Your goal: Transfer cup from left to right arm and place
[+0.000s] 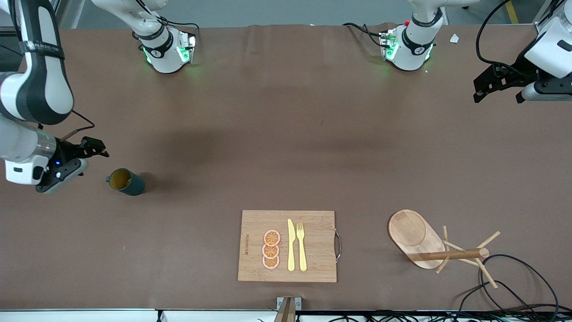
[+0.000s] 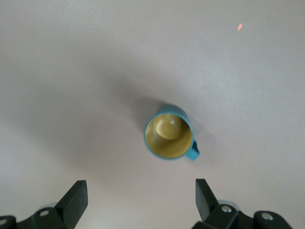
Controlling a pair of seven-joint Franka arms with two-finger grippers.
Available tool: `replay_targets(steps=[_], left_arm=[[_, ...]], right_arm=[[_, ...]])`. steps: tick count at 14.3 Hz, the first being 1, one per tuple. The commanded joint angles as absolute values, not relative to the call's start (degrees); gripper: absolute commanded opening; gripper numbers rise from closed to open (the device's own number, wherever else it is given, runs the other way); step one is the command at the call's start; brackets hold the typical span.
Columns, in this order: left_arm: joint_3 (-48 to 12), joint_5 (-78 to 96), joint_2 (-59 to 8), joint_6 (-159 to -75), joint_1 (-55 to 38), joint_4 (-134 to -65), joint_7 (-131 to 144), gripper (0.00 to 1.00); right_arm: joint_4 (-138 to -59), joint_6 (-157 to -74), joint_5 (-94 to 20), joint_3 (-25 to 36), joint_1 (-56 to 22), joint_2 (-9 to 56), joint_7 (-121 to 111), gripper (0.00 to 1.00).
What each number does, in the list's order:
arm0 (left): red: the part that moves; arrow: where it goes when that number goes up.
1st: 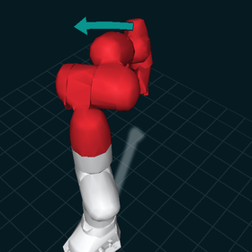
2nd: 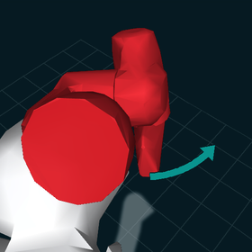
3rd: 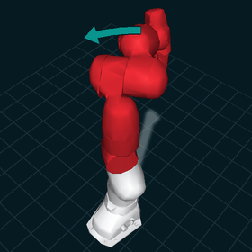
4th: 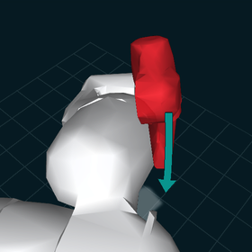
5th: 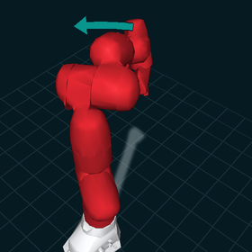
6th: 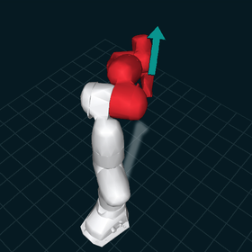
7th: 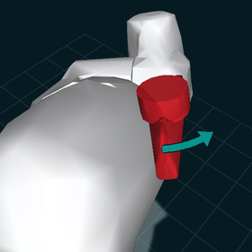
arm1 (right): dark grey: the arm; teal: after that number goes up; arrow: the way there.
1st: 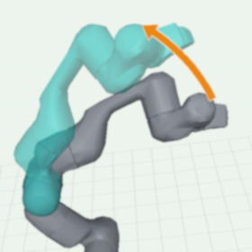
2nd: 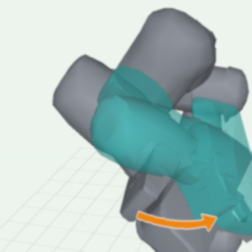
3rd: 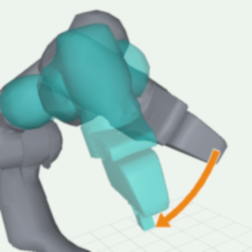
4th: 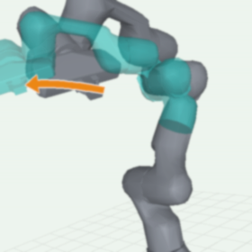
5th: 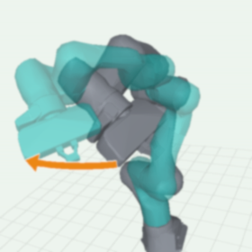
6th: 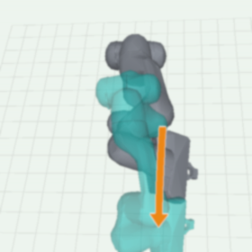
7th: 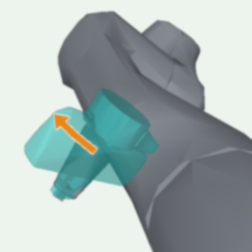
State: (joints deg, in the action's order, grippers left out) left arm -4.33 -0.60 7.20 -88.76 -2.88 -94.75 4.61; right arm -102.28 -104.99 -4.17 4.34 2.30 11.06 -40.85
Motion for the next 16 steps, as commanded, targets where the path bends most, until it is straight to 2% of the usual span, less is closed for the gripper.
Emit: replay_targets(steps=[1, 7, 12, 16], left_arm=[[-4.6, -2.4, 6.7, -87.4, -2.9, -93.3, 3.7, 1.0], [-4.5, -2.4, 6.6, -86.7, -2.8, -92.1, 3.7, 1.0], [-4.5, -2.4, 6.2, -86.0, -2.9, -90.9, 3.7, 1.0], [-4.6, -2.4, 5.8, -86.0, -3.1, -90.8, 3.7, 1.0]], right_arm=[[-95.6, -97.3, -2.7, 4.1, 3.0, 10.7, -33.2, 1.0], [-88.0, -88.1, -1.5, 4.1, 3.1, 10.6, -12.5, 1.0], [-82.7, -82.8, -1.4, 4.1, 4.0, 11.0, -10.7, 1.0], [-81.7, -82.4, -1.4, 4.2, 4.6, 11.1, -10.6, 1.0]])
